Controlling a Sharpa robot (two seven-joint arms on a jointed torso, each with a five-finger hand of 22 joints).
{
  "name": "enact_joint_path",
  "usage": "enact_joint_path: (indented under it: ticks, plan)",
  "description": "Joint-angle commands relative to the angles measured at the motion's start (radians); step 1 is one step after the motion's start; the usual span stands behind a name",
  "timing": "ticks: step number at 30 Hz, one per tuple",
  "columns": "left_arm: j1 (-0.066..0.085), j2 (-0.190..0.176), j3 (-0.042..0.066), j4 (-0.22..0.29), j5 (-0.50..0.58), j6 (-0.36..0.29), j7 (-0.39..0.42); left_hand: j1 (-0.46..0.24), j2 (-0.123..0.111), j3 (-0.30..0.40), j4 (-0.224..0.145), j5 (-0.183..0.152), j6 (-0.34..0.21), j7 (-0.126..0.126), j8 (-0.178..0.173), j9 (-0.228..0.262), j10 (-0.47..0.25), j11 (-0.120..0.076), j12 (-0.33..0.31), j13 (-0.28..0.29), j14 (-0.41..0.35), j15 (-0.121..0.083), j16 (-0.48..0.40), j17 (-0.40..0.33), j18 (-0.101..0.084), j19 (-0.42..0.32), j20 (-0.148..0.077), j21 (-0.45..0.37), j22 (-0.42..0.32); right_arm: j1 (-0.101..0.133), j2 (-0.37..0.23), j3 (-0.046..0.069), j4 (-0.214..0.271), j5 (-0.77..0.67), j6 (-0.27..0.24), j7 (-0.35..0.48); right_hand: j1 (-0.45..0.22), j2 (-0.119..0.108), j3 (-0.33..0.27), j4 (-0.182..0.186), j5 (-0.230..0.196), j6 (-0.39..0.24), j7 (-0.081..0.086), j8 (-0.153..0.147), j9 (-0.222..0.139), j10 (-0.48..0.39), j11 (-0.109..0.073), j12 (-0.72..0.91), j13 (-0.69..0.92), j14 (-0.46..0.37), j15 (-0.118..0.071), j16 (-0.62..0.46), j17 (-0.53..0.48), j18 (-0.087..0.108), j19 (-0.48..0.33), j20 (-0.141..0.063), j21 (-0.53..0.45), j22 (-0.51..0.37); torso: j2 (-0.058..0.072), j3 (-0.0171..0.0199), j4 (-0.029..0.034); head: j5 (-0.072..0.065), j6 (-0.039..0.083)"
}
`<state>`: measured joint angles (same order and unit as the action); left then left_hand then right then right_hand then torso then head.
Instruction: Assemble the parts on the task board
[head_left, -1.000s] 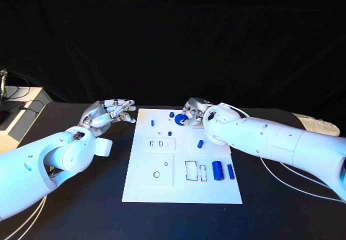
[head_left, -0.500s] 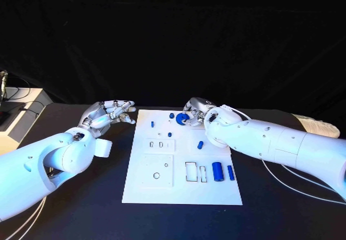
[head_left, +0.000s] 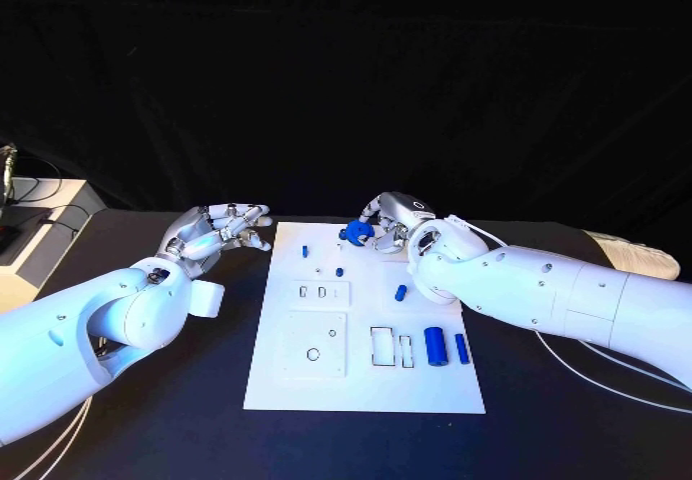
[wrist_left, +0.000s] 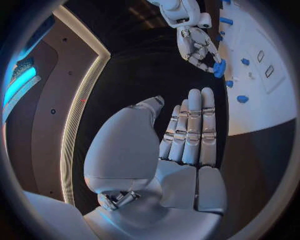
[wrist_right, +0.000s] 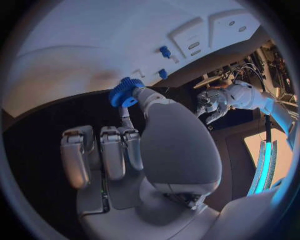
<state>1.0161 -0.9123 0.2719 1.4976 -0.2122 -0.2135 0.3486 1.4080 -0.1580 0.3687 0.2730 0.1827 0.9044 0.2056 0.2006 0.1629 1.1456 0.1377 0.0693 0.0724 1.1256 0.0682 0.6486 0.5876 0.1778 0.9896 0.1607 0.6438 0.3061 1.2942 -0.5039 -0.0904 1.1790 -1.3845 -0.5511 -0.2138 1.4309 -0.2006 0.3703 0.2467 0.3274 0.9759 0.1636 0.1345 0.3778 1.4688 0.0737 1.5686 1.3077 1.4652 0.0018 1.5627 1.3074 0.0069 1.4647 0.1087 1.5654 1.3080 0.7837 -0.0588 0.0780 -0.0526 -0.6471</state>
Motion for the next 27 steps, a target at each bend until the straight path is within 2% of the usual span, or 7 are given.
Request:
enact_joint_path:
  ticks: [1, 6, 14, 21, 27]
  plan:
    - [0.0, 0.003, 0.001, 0.002, -0.002, 0.015, 0.005, 0.004, -0.005, 0.007, 0.001, -0.005, 0.005, 0.0, -0.003, 0.001, -0.008, -0.001, -0.004, -0.001, -0.007, -0.003, 0.005, 0.001, 0.003, -0.007, 0.001, 0.004, 0.002, -0.002, 0.015, -0.002, 0.001, -0.027, -0.004, 0.01, -0.01, -0.005, 0.007, 0.001, -0.005, 0.024, -0.016, 0.005, 0.007, 0.102, -0.006, 0.002, 0.263, 0.104, -0.006, 0.006, 0.254, -0.007, 0.106, -0.007, 0.005, 0.263, 0.001, -0.0007, 0.0031, -0.002, 0.0]
    - [0.0, 0.005, 0.001, 0.001, -0.002, 0.015, 0.005, 0.005, -0.005, 0.009, 0.0, -0.005, 0.005, 0.0, -0.003, 0.002, -0.008, -0.001, -0.004, -0.001, -0.007, -0.003, 0.006, 0.002, 0.003, -0.009, 0.001, 0.006, 0.003, -0.008, 0.036, -0.006, -0.006, -0.034, 0.009, 0.012, -0.012, -0.006, 0.008, 0.001, -0.007, 0.023, -0.016, 0.004, 0.007, 0.102, -0.006, 0.002, 0.263, 0.103, -0.006, 0.006, 0.254, -0.007, 0.106, -0.007, 0.005, 0.263, 0.001, -0.0009, 0.0051, -0.002, -0.001]
    - [0.0, 0.006, 0.001, 0.001, -0.002, 0.015, 0.005, 0.005, -0.005, 0.009, 0.0, -0.005, 0.005, 0.0, -0.003, 0.002, -0.008, -0.001, -0.004, -0.001, -0.007, -0.003, 0.006, 0.002, 0.003, -0.009, 0.001, 0.006, 0.003, -0.011, 0.058, -0.007, -0.019, -0.052, 0.018, 0.01, -0.012, -0.006, 0.008, 0.001, -0.007, 0.023, -0.016, 0.004, 0.007, 0.102, -0.006, 0.002, 0.263, 0.103, -0.006, 0.006, 0.254, -0.007, 0.106, -0.007, 0.005, 0.263, 0.002, -0.0024, 0.0023, 0.002, -0.004]
    - [0.0, 0.008, 0.001, -0.001, -0.002, 0.016, 0.005, 0.005, -0.005, 0.009, 0.0, -0.005, 0.005, 0.0, -0.003, 0.002, -0.008, -0.001, -0.004, -0.001, -0.007, -0.003, 0.006, 0.002, 0.003, -0.009, 0.001, 0.006, 0.003, -0.014, 0.075, -0.009, -0.033, -0.064, 0.044, 0.007, -0.017, -0.011, 0.01, 0.0, -0.011, 0.022, -0.015, 0.004, 0.007, 0.102, -0.006, 0.002, 0.263, 0.103, -0.006, 0.006, 0.254, -0.007, 0.106, -0.008, 0.005, 0.263, 0.002, -0.0018, 0.0019, 0.003, -0.005]
    - [0.0, 0.009, 0.001, -0.001, -0.002, 0.015, 0.005, 0.005, -0.005, 0.009, 0.0, -0.005, 0.005, 0.0, -0.003, 0.002, -0.008, -0.001, -0.004, -0.001, -0.007, -0.003, 0.006, 0.002, 0.003, -0.009, 0.001, 0.006, 0.003, -0.017, 0.089, -0.012, -0.059, -0.066, 0.057, 0.009, -0.018, -0.012, 0.01, 0.0, -0.013, 0.022, -0.015, 0.004, 0.006, 0.102, -0.006, 0.002, 0.263, 0.103, -0.006, 0.006, 0.253, -0.007, 0.106, -0.008, 0.005, 0.263, 0.001, -0.0017, 0.0042, 0.004, -0.007]
